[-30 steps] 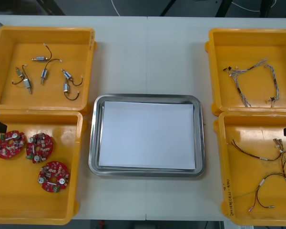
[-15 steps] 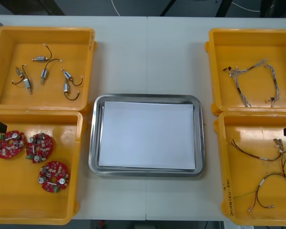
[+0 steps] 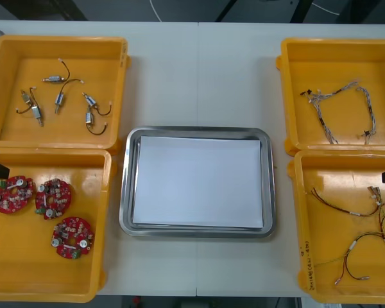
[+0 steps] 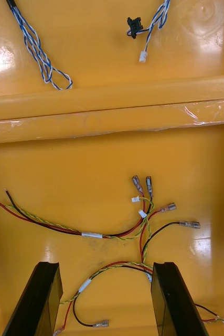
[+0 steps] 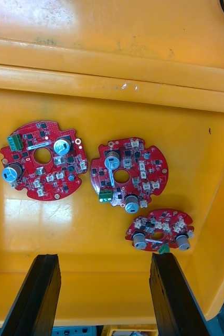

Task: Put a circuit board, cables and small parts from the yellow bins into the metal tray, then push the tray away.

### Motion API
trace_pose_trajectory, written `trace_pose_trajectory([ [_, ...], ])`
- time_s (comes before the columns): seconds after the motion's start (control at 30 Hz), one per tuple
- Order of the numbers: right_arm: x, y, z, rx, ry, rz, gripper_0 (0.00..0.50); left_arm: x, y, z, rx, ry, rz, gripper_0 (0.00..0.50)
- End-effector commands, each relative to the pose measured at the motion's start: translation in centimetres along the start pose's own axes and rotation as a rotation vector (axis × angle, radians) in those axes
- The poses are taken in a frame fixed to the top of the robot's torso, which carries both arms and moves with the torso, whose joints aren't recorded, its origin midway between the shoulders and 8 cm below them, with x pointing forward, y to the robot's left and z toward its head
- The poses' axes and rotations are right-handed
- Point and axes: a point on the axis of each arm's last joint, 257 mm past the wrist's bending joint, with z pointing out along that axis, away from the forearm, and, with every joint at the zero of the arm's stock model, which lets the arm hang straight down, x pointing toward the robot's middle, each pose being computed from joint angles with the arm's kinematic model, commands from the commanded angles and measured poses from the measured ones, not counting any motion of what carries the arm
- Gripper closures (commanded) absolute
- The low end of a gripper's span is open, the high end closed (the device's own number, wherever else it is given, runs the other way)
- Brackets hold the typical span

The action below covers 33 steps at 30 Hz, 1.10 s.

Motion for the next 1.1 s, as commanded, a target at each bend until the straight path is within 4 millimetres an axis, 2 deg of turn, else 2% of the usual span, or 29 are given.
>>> trace_pose_trajectory([
  [0.03,-0.2,-0.8,-1.1,0.025,-0.023,-0.006,0.0,-0.3,1.6,-1.5,-0.056,-0.025,0.074,0.0],
  [1.0,-0.2,-0.8,-1.1,0.025,-0.023,-0.006,0.0,-0.3,1.6,-1.5,-0.056,-0.025,0.074,0.0],
  [1.03,-0.2,-0.8,-1.1,0.025,-0.023,-0.006,0.0,1.8,1.6,0.5,-0.038,0.044,0.041,0.0],
  [1.1,-0.2,-0.8,-1.1,0.025,-0.023,-0.006,0.0,2.2,1.5,1.0,-0.027,0.056,0.029,0.0],
])
